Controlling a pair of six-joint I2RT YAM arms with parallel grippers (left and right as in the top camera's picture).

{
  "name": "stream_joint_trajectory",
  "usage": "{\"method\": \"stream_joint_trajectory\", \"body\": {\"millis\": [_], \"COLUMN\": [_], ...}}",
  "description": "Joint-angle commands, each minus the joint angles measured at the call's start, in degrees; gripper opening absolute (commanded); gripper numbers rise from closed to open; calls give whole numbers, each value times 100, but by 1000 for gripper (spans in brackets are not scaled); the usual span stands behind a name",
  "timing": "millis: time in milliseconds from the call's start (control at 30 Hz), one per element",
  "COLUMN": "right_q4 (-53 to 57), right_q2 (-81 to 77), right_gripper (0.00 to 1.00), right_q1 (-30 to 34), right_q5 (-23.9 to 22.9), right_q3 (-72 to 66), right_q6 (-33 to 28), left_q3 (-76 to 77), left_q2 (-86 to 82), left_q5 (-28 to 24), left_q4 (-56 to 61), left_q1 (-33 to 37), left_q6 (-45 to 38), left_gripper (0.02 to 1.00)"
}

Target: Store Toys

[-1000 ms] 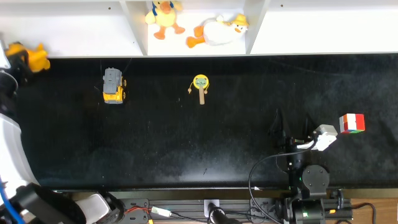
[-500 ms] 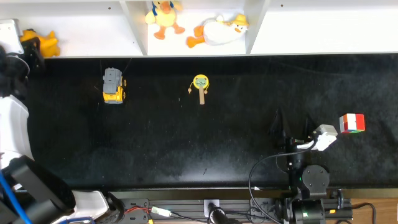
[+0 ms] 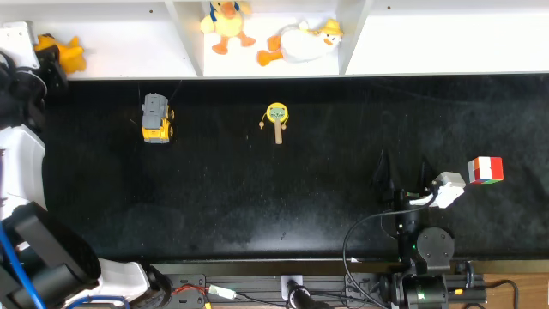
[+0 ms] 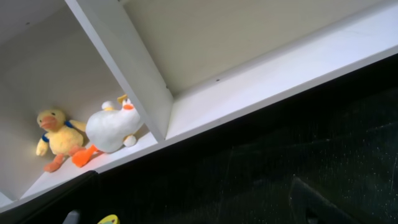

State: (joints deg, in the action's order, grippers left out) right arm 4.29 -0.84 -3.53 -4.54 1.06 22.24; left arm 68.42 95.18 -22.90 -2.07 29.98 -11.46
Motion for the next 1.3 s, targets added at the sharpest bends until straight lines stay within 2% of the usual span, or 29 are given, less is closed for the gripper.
{"method": "stream_joint_trajectory", "body": {"millis": [33, 233, 500, 767, 900, 967, 1133, 1233, 1267, 1300], "right_q4": [-24, -26, -26, -26, -26, -26, -26, -26, -26, -26], "right_q2": [63, 63, 63, 63, 63, 63, 63, 63, 63, 63], "right_gripper": [996, 996, 996, 996, 996, 996, 993, 996, 996, 996], "right_q1": [-48, -48, -48, -48, -48, -48, -48, -48, -48, -48], "right_q5": [-37, -39, -39, -37, -37, -37, -39, -39, -39, -39], "right_q3": [-81, -81, -81, -81, -81, -81, -81, -81, -81, -81], "right_q6": [4, 2, 4, 2, 4, 4, 2, 2, 4, 2], "left_q3": [348, 610, 669, 667, 667, 667, 667, 667, 667, 667], "left_q2": [229, 516, 702, 708, 708, 708, 708, 708, 708, 708], "left_q5": [74, 398, 398, 459, 459, 459, 455, 415, 361, 304], "left_q4": [48, -11, 28, 122, 146, 166, 208, 254, 291, 332], "left_q1": [-105, -334, -337, -339, -339, -339, -339, -339, -339, -339], "left_q6": [258, 282, 417, 411, 411, 411, 415, 431, 428, 431], "left_gripper": [165, 169, 176, 275, 428, 575, 768, 840, 886, 998]}}
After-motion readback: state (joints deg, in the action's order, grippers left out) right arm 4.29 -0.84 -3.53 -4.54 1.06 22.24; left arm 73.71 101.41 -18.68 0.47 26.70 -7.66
